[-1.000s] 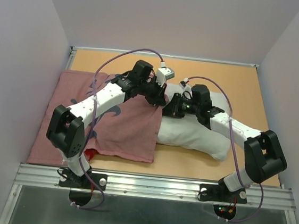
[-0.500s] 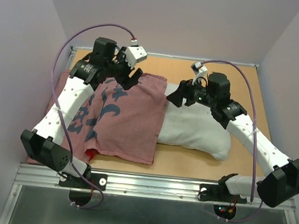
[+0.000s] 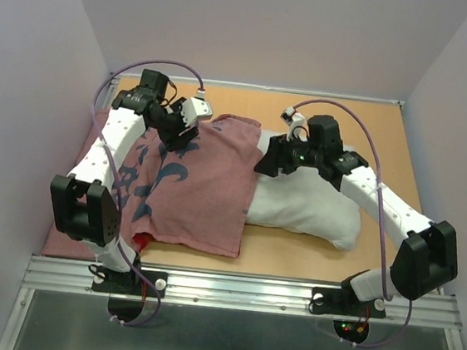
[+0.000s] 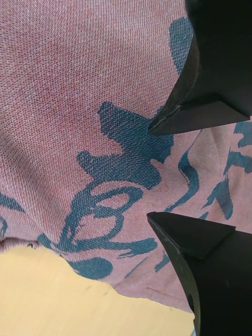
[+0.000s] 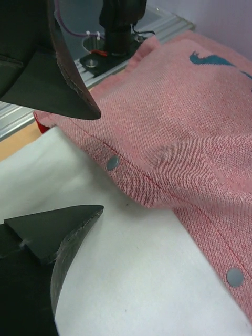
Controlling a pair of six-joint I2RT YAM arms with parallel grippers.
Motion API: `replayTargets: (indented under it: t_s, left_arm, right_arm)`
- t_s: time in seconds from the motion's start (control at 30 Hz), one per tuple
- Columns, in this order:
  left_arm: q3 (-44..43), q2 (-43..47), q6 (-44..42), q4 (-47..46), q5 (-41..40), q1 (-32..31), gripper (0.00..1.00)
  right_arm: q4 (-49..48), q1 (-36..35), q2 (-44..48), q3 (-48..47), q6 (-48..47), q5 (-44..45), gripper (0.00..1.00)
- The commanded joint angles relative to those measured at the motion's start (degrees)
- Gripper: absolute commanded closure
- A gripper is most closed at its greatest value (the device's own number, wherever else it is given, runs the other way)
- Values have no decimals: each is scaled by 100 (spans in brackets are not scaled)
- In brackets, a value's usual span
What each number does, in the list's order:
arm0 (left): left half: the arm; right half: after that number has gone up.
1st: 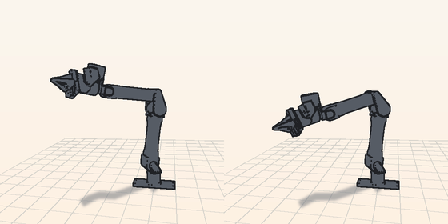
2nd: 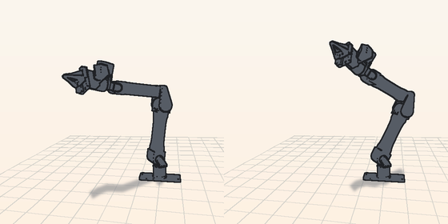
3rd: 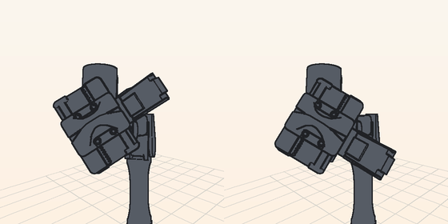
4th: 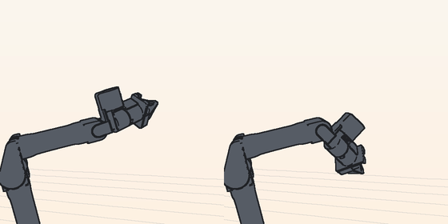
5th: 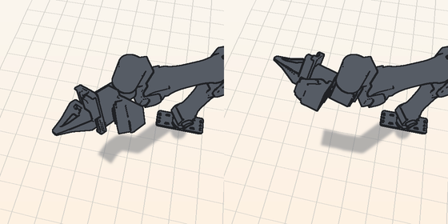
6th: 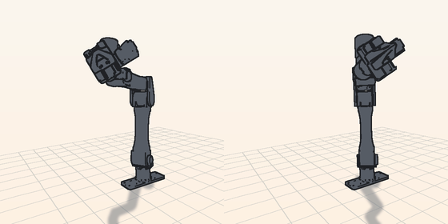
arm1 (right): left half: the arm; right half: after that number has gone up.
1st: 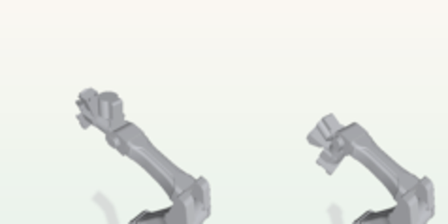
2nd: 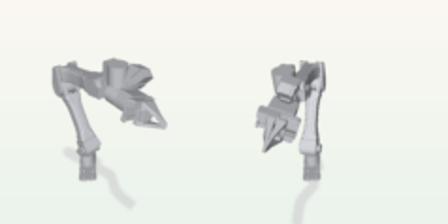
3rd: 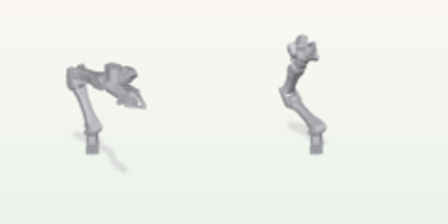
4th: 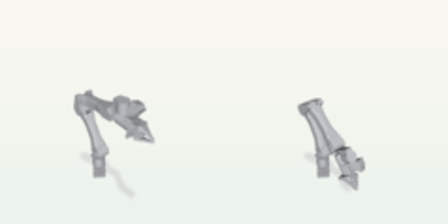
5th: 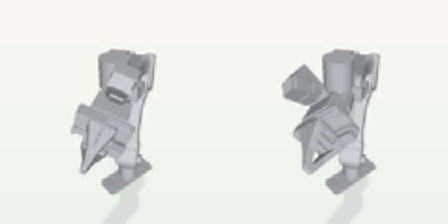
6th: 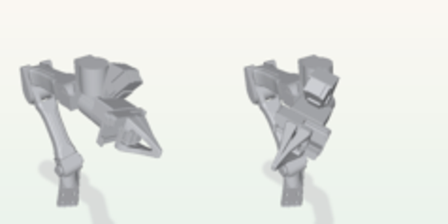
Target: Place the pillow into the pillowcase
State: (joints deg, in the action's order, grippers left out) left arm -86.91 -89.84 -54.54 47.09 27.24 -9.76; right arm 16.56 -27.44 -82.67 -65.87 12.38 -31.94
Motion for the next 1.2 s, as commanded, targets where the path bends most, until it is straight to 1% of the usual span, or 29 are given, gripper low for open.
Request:
replayTargets:
  t_s: [0.0,0.07,0.17,0.27,0.33,0.37,0.43,0.47,0.5,0.53,0.57,0.67,0.7,0.77,0.8,0.9,0.93,1.0,1.03,1.07,1.13,1.17]
  left_arm:
    - [-238,-200,-785,204,273,27,30]
    - [-256,-375,-873,204,238,27,32]
    - [-291,-542,-1014,204,176,35,40]
    - [-343,-613,-1076,186,202,35,63]
    - [-475,-640,-1102,248,246,35,78]
    - [-528,-622,-1094,335,281,35,90]
    - [-686,-570,-1102,475,308,35,98]
    - [-730,-482,-1085,503,308,35,100]
    - [-783,-429,-1076,555,325,35,100]
    - [-896,-377,-1076,660,334,35,100]
    - [-958,-289,-1050,696,325,35,100]
    - [-1336,-183,-1032,1020,422,35,100]
    - [-1450,-165,-1023,1100,509,27,100]
    - [-1828,-183,-953,1302,580,-26,100]
    - [-1951,-209,-944,1364,606,-70,100]
    - [-2320,-262,-743,1505,642,-447,100]
    - [-2443,-279,-594,1479,668,-718,100]
    - [-2576,-323,-470,1470,694,-1035,100]
    - [-2611,-332,-374,1330,694,-1176,100]
    - [-2585,-350,-190,1225,729,-1465,100]
    - [-2384,-385,-31,1005,773,-1695,100]
    - [-2270,-454,48,743,765,-1818,100]
  right_arm:
    - [-47,19,-64,-348,220,-576,28]
    - [-65,11,-187,-409,335,-637,28]
    - [-73,11,-442,-559,501,-734,28]
    - [-65,20,-670,-682,590,-822,30]
    - [-82,11,-741,-778,713,-883,36]
    - [-91,19,-811,-813,756,-1006,42]
    - [-144,19,-847,-919,809,-1181,47]
    - [-153,11,-847,-945,827,-1217,51]
    - [-179,19,-864,-980,853,-1244,60]
    - [-188,20,-864,-1016,862,-1253,65]
    - [-197,20,-856,-1068,897,-1262,75]
    - [-205,20,-698,-1130,976,-1288,87]
    - [-205,20,-645,-1148,994,-1297,93]
    - [-205,28,-496,-1157,1003,-1306,98]
    - [-205,37,-461,-1148,1003,-1314,99]
    - [-205,194,-267,-1087,1047,-1244,99]
    - [-205,248,-180,-1051,1117,-1218,99]
    - [-205,414,-74,-999,1187,-1235,99]
    - [-214,580,-30,-920,1222,-1270,99]
    - [-214,678,101,-858,1301,-1340,100]
    - [-223,915,225,-744,1363,-1411,99]
    - [-223,977,295,-587,1355,-1411,99]
